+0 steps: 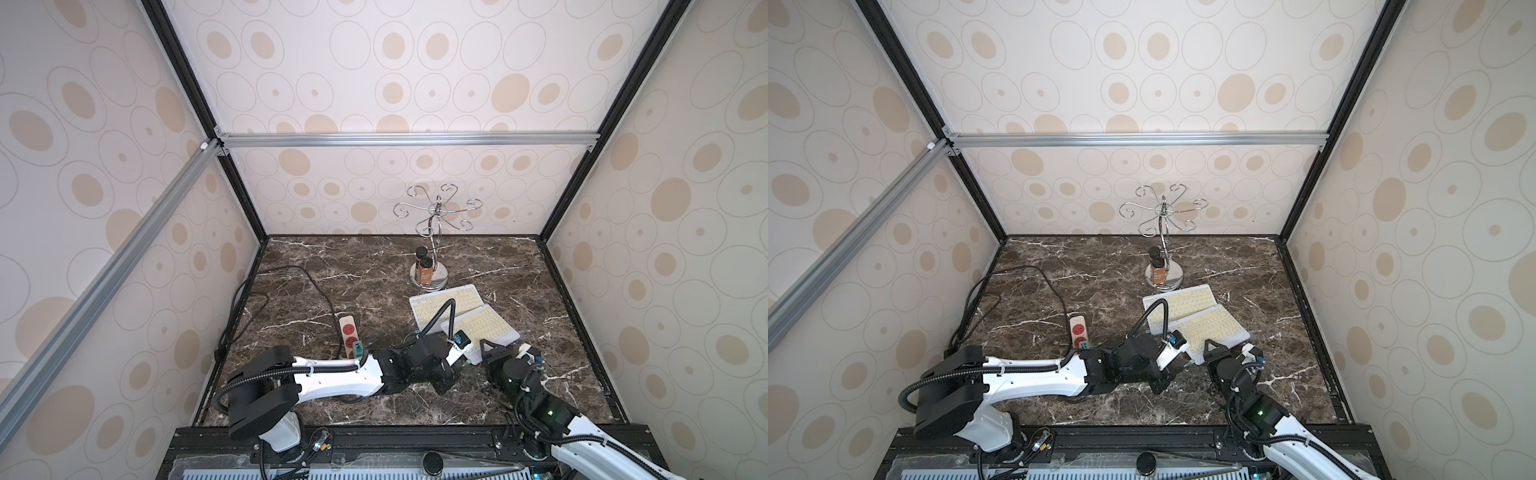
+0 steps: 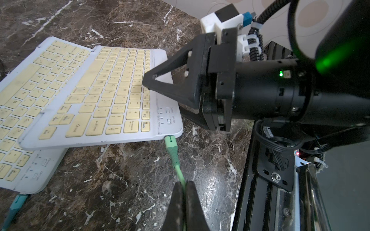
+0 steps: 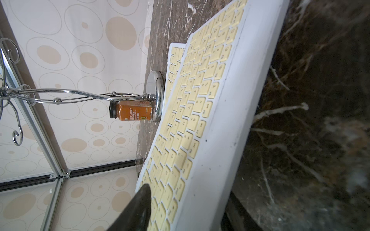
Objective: Unplug the wireless keyboard
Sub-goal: Pick up the keyboard from the center of the board.
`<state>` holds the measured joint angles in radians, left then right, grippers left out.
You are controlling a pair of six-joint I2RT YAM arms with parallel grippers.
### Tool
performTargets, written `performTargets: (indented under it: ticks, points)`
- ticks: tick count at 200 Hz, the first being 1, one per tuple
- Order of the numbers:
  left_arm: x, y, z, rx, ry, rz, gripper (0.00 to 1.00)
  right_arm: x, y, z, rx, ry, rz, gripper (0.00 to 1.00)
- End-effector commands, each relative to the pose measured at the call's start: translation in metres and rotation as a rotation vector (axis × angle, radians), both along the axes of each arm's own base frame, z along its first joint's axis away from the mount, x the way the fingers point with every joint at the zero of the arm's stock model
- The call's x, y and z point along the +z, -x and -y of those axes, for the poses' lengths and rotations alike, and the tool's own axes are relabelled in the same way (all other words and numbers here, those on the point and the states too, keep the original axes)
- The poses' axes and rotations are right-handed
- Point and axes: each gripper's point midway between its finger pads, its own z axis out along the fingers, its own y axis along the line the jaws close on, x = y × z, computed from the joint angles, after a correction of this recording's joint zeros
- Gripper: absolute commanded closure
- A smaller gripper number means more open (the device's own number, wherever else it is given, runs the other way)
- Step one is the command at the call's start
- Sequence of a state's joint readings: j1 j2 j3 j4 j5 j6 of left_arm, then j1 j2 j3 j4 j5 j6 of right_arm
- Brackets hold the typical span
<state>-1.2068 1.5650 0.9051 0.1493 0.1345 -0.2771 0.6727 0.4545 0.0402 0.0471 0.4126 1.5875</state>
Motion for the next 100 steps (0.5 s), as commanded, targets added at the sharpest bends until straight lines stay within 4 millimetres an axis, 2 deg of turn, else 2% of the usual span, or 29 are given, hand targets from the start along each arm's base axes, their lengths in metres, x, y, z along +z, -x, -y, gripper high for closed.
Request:
performTargets:
  ticks: [1, 32, 60, 85, 95, 100]
  points:
    - [0.013, 0.005, 0.011, -0.026, 0.06, -0.012, 1.0, 0.009, -0.004, -0.005, -0.019, -0.089, 0.026, 0.48]
    - [0.01, 0.007, 0.012, -0.038, 0.06, -0.022, 1.0, 0.011, -0.005, -0.005, -0.019, -0.087, 0.029, 0.57]
    - [0.01, 0.006, 0.012, -0.037, 0.061, -0.019, 1.0, 0.015, -0.004, -0.002, -0.023, -0.075, 0.038, 0.74]
    - [0.011, 0.007, 0.011, -0.039, 0.063, -0.016, 1.0, 0.021, -0.002, 0.002, -0.024, -0.043, 0.045, 0.94]
    - [0.012, 0.006, 0.011, -0.036, 0.066, -0.014, 1.0, 0.025, -0.002, 0.004, -0.024, -0.028, 0.053, 1.0]
    - [0.012, 0.006, 0.011, -0.036, 0.066, -0.014, 1.0, 0.027, -0.002, 0.004, -0.023, -0.026, 0.062, 1.0]
